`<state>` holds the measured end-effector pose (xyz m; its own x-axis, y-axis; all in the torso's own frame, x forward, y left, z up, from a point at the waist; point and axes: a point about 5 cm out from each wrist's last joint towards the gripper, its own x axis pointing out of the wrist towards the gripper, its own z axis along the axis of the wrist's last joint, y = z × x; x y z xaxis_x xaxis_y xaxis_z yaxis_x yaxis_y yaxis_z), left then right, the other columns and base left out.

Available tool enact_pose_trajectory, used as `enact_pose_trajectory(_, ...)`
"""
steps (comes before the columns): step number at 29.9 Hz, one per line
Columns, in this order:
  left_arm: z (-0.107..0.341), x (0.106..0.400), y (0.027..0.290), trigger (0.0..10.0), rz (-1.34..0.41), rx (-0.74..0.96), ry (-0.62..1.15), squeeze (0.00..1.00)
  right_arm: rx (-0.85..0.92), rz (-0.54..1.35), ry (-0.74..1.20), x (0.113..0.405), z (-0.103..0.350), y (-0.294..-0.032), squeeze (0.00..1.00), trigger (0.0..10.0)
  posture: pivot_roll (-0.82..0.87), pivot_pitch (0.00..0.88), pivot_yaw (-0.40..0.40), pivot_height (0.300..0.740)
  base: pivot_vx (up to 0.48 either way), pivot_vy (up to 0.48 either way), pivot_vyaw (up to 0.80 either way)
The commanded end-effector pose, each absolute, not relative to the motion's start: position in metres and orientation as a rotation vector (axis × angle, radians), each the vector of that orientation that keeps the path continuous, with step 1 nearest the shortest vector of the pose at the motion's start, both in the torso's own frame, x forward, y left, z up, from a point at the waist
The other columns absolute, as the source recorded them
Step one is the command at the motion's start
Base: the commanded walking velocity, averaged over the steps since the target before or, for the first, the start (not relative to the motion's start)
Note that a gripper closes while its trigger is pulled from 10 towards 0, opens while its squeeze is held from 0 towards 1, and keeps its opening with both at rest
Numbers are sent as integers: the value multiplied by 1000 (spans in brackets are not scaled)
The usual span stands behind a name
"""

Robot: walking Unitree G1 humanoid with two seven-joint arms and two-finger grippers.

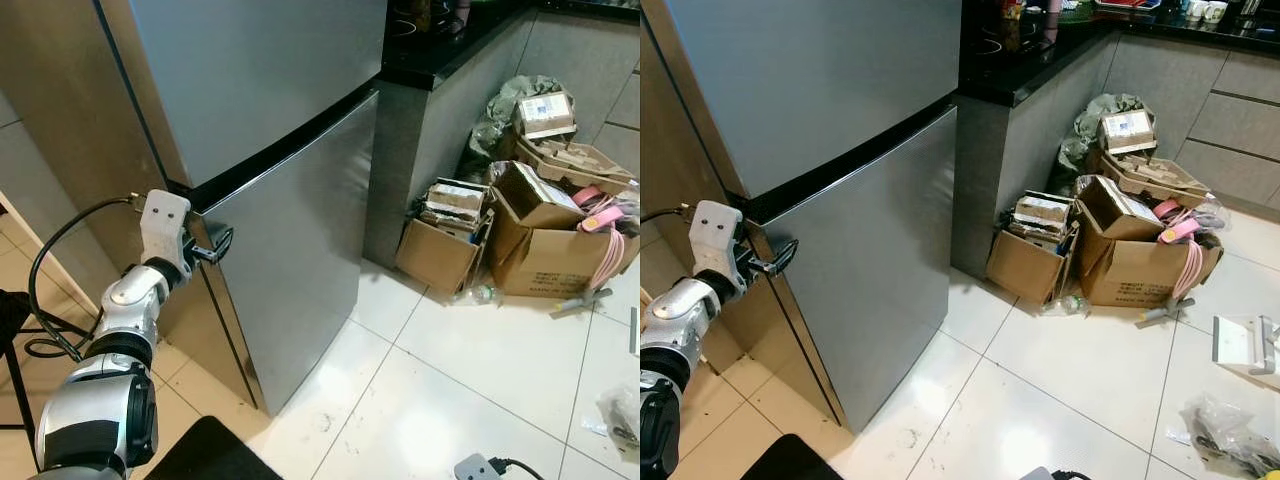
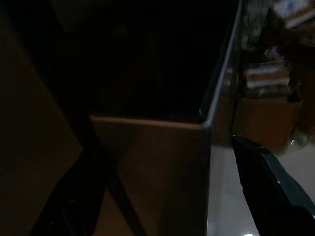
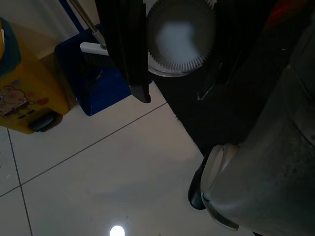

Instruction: Restocking fridge

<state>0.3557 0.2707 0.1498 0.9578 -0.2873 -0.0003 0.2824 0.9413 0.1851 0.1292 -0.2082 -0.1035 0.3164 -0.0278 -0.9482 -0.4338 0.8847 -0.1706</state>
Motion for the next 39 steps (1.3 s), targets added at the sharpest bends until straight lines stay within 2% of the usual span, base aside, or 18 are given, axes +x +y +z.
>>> enact_pose_trajectory(1,170,366,248,10000,-414,157,-136,0,-450,265,1240,127,-103,-214,0,10000,-113,0,-11,740,0,0,0)
enact_pose_trajectory(3,170,366,248,10000,-414,157,-136,0,-450,265,1240,127,-103,-214,0,10000,-113,0,-11,740,0,0,0)
enact_pose_trajectory(7,152,361,220,10000,-658,140,-70,0,-456,266,1240,127,-103,-215,0,10000,-113,0,-12,740,0,0,0)
enact_pose_trajectory(11,140,356,211,10000,-751,161,-9,0,-459,267,1236,129,-102,-215,0,10000,-113,0,-12,740,0,0,0)
enact_pose_trajectory(24,129,349,192,10000,-917,107,14,0,-464,271,1234,130,-103,-211,0,10000,-109,0,-6,740,0,0,0)
enact_pose_trajectory(27,121,343,162,10000,-1052,41,-9,0,-466,271,1234,130,-103,-211,0,10000,-104,0,-5,740,0,0,0)
enact_pose_trajectory(28,121,343,162,10000,-1052,41,-9,0,-466,271,1234,130,-103,-211,0,10000,-104,0,-5,740,0,0,0)
enact_pose_trajectory(30,111,331,125,10000,-1216,-24,-20,0,-468,271,1235,130,-103,-212,0,10000,-104,0,-5,740,0,0,0)
enact_pose_trajectory(32,111,331,125,10000,-1216,-24,-20,0,-468,271,1235,130,-103,-212,0,10000,-104,0,-5,740,0,0,0)
enact_pose_trajectory(34,103,321,104,10000,-1304,-53,-14,0,-468,270,1234,130,-103,-212,0,10000,-108,0,-3,740,0,0,0)
enact_pose_trajectory(36,98,318,98,10000,-1318,-56,-1,0,-468,269,1234,130,-103,-213,0,10000,-109,0,-2,740,0,0,0)
enact_pose_trajectory(39,94,318,103,10000,-1275,-56,21,0,-466,267,1234,130,-102,-213,0,10000,-111,0,-1,740,0,0,0)
